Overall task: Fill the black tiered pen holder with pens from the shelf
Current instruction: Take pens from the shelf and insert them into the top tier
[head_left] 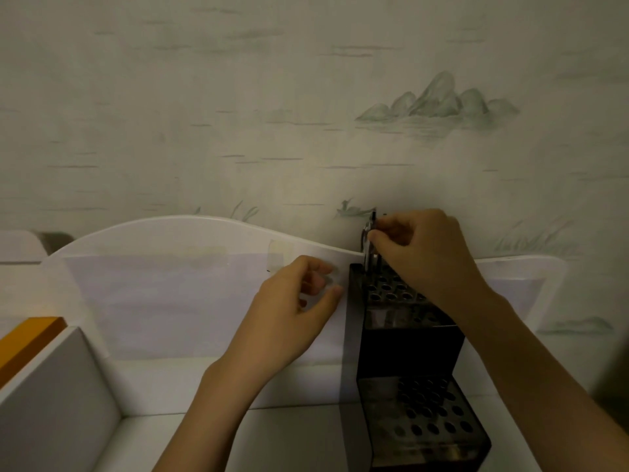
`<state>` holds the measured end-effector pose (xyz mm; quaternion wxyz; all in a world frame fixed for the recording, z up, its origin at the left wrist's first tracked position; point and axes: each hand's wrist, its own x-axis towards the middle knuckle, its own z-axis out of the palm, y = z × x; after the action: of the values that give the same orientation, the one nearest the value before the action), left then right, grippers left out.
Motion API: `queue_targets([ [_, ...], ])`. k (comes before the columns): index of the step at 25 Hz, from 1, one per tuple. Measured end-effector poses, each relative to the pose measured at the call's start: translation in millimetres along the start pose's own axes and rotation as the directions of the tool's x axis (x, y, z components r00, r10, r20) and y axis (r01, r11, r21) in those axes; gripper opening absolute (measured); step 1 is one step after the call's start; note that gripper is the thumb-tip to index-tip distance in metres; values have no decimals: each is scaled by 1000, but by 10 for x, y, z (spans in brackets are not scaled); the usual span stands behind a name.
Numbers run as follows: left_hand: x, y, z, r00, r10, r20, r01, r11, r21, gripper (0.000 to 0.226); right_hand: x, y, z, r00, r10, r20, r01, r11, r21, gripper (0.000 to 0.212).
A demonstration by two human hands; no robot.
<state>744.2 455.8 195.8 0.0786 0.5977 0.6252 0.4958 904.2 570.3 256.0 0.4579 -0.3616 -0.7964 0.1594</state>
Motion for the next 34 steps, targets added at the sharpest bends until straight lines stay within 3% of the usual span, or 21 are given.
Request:
queue_targets([
  [4, -26, 38, 13, 1000, 2, -22, -2, 1000, 4, 20, 22, 36, 24, 995, 47, 90, -45, 999, -28, 21],
  [11, -91, 110, 16, 1000, 3, -19, -2, 997, 77, 27, -76, 43, 7, 999, 47, 0, -47, 999, -9, 25],
  [14, -139, 152, 11, 1000, 4, -30, 2, 985, 171, 37, -195, 37, -58, 999, -24, -47, 23, 1000, -9, 23],
  [17, -218, 190, -6, 998, 8, -59, 7, 965, 261, 42, -346, -9, -116, 980, -195, -51, 197, 980, 40, 22],
  [21, -441, 238, -74, 994, -26, -107, 64, 926, 371, 46, -603, -112, -4, 900, -414, 137, 399, 909, 122, 33],
  [25, -777, 229, -253, 978, -98, -182, 175, 860, 480, 49, -799, -167, 206, 846, -417, 331, 379, 909, 175, 52],
  [29, -1223, 202, -488, 950, -167, -263, 293, 764, 575, 50, -1023, -290, 543, 741, -434, 512, 384, 900, 208, 63],
  [34, -1833, 157, -869, 900, -256, -353, 431, 645, 631, 55, -1369, -615, 1011, 640, -506, 578, 454, 856, 246, 63],
])
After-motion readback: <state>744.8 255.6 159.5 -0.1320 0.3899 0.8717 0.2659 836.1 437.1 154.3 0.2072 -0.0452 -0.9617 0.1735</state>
